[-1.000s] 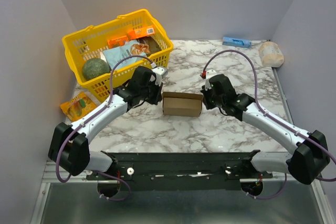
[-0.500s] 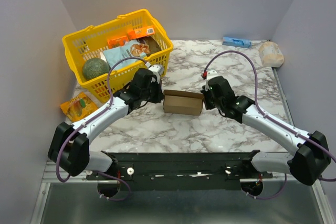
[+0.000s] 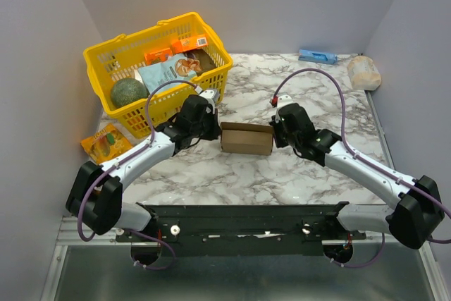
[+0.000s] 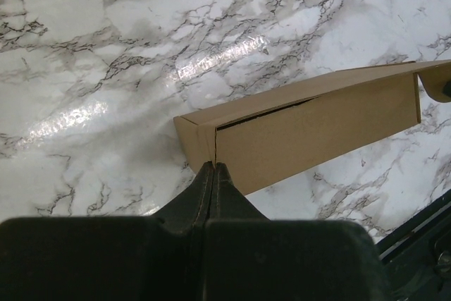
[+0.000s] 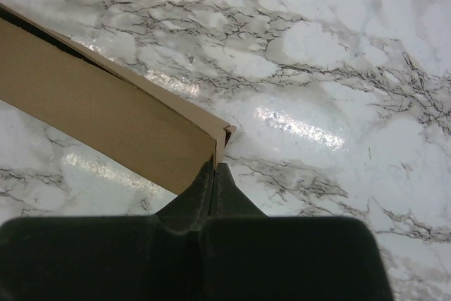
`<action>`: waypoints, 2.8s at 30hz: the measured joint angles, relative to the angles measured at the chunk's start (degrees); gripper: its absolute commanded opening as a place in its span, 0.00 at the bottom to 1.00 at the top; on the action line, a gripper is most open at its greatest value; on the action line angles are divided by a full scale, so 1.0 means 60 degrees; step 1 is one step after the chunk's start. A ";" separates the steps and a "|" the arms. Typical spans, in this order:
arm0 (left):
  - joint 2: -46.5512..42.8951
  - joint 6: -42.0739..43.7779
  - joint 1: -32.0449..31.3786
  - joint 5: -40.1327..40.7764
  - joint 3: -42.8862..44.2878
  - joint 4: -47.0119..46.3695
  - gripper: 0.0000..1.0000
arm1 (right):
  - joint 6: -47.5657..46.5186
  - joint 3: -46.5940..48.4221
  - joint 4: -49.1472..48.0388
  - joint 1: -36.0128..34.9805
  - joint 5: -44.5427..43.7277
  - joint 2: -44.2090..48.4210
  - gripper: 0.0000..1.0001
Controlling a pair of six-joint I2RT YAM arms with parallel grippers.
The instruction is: Fold the paper box
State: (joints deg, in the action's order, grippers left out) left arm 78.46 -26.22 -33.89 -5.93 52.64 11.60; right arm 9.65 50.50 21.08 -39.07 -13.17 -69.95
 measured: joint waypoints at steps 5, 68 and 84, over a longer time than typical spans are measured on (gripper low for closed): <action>0.0000 -0.0204 0.0000 0.0004 -0.0193 -0.0251 0.00 | 0.0000 0.0000 0.0000 -0.0058 -0.0025 -0.0036 0.01; -0.0146 -0.0229 -0.0423 0.0998 -0.1351 -0.2222 0.00 | 0.1472 0.0699 0.0579 -0.0160 -0.0404 -0.0342 0.01; -0.0146 -0.0229 -0.0627 0.1133 -0.1388 -0.2339 0.00 | 0.1712 0.0692 0.0484 -0.0157 -0.0882 -0.0827 0.01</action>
State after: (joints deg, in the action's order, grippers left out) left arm 77.58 -27.59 -37.65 0.86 44.31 -2.44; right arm 19.92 54.65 23.99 -40.01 -18.46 -74.91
